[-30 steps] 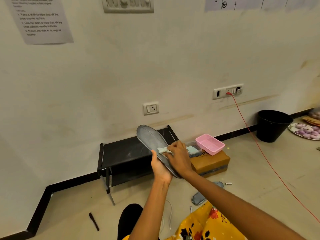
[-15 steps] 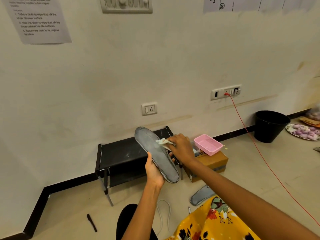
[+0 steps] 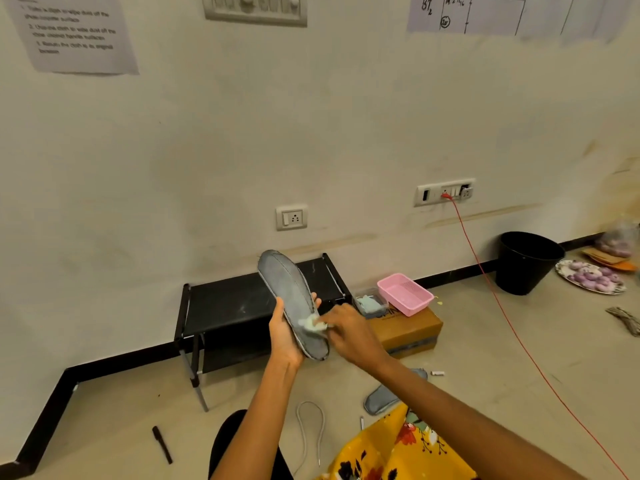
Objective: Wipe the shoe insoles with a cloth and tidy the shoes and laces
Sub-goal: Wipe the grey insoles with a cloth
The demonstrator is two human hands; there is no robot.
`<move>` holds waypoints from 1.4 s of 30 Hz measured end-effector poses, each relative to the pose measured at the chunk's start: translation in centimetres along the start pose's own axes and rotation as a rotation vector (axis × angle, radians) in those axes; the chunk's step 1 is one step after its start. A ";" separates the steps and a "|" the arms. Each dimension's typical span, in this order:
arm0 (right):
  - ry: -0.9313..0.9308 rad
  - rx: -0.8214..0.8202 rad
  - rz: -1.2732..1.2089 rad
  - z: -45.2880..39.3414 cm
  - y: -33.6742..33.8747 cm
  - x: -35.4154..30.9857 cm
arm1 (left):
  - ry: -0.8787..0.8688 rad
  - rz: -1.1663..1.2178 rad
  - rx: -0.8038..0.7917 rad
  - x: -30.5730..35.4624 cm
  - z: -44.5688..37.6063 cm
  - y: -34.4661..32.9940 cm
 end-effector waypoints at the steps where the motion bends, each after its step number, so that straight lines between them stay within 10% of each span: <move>1: -0.139 0.100 -0.083 -0.4 0.1 0.2 | 0.003 0.021 -0.021 0.1 -0.1 -0.4; 9: -0.462 0.200 -0.288 -2.2 -1.4 -0.4 | 0.038 0.064 -0.052 -0.4 1.0 -2.3; 14: -0.103 -0.019 0.203 -1.6 -1.8 -1.1 | 0.061 0.117 0.034 -1.0 1.1 -1.2; 21: 0.018 -0.313 -0.113 0.4 0.2 -2.1 | 0.006 0.225 0.019 0.2 -0.2 0.0; 25: -0.176 0.015 -0.167 -2.5 1.3 -1.2 | 0.041 0.160 -0.024 -0.2 -0.1 -0.3; 37: -0.183 -0.304 -0.241 -1.8 -0.3 -2.3 | -0.009 0.236 -0.012 1.0 -0.8 -1.2; 42: -0.342 0.024 -0.107 -3.2 0.8 -1.3 | 0.011 0.147 -0.063 1.2 -0.9 -1.5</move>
Point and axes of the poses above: each hand's wrist, its own z-axis away from the middle knuckle, its own y-axis out of the back of the hand, x = y × z, the point moved 2 cm from there along -z, towards the middle knuckle, and after that the axes turned 4 degrees about x, right-handed, at the moved point
